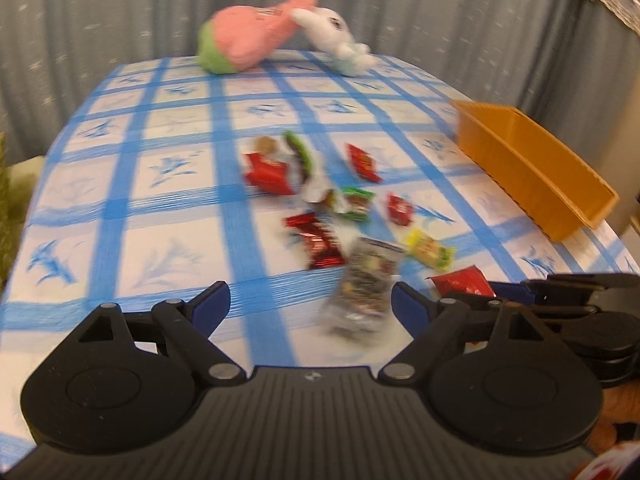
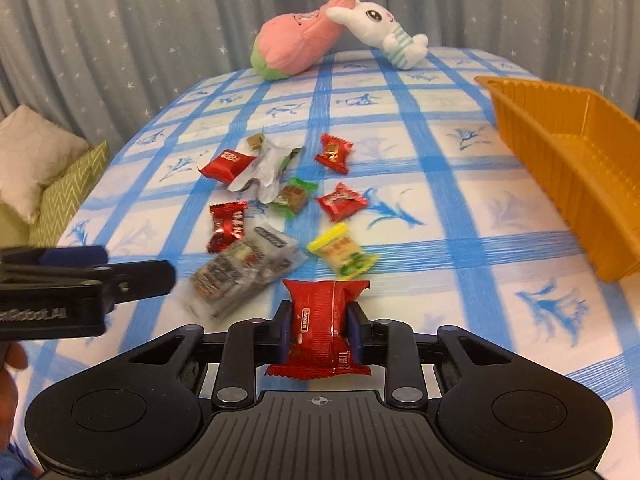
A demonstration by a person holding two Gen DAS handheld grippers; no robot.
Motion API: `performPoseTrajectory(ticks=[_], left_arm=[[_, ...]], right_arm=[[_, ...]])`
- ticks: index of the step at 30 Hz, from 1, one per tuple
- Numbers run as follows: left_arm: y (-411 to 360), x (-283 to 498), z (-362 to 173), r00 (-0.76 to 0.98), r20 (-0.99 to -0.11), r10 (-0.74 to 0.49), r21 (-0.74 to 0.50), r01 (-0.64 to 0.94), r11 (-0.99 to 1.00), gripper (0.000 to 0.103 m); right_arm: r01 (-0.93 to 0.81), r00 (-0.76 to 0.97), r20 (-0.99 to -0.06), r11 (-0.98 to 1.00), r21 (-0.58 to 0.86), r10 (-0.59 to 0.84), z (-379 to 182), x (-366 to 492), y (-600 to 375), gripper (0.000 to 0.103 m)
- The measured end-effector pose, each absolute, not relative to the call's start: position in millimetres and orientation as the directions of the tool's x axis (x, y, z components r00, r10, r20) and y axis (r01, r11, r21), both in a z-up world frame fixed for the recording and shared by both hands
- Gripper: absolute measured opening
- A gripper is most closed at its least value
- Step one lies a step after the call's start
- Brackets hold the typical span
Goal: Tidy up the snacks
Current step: 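Grasp the clear nut packet with the left gripper while the right gripper holds the red packet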
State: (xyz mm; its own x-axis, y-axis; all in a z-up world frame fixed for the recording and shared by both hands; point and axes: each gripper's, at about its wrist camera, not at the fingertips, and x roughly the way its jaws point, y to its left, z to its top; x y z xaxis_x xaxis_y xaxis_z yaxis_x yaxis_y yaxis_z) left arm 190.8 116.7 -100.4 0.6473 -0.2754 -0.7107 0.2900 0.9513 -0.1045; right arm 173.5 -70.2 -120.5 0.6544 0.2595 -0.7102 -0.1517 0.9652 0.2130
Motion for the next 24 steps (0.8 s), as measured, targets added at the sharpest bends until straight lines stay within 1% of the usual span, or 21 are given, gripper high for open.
performPoseTrajectory(ticks=[4,5,6,8,11,14,19,20,24], left_arm=[[92.8,195.3,-105.1,0.636,-0.717,-0.286,-0.065,0.347,0.935,0.085],[88.0,196.5,-106.5,0.633,-0.718,-0.288,-0.057,0.359,0.931,0.081],[84.4,197.6,-108.1,0.630,-0.720,-0.291,-0.051,0.369,0.928,0.074],[77.9,200.0,-111.2,0.624,-0.728,-0.284,-0.034,0.381,0.924,0.065],[70.6,202.0,-114.9,0.621,-0.732,-0.279,-0.016,0.394,0.919,0.061],[66.2,204.6,-119.7,0.615,-0.742,-0.267,0.003,0.402,0.916,0.057],[59.4,205.7,-125.6,0.612,-0.751,-0.248,0.039,0.415,0.909,0.042],[59.0,205.8,-126.2,0.609,-0.754,-0.245,0.040,0.414,0.909,0.037],[59.9,205.2,-125.2,0.601,-0.762,-0.243,0.011,0.387,0.922,0.035]], right_arm=[[-0.164,0.660,-0.707,0.967,0.194,0.253,-118.5,162.3,-90.5,0.028],[-0.163,0.663,-0.707,0.969,0.185,0.247,-118.3,159.8,-95.3,0.028],[-0.159,0.666,-0.707,0.971,0.177,0.238,-118.4,158.0,-99.5,0.028],[-0.155,0.676,-0.704,0.976,0.153,0.218,-120.0,155.8,-106.4,0.028],[-0.152,0.685,-0.703,0.981,0.121,0.192,-124.7,157.2,-114.0,0.028],[-0.151,0.686,-0.699,0.980,0.131,0.199,-126.6,158.8,-119.0,0.028],[-0.159,0.689,-0.695,0.978,0.135,0.208,-128.1,159.5,-121.4,0.028],[-0.162,0.690,-0.693,0.978,0.133,0.208,-128.3,159.7,-121.4,0.028],[-0.180,0.689,-0.693,0.977,0.118,0.210,-128.3,160.0,-120.1,0.028]])
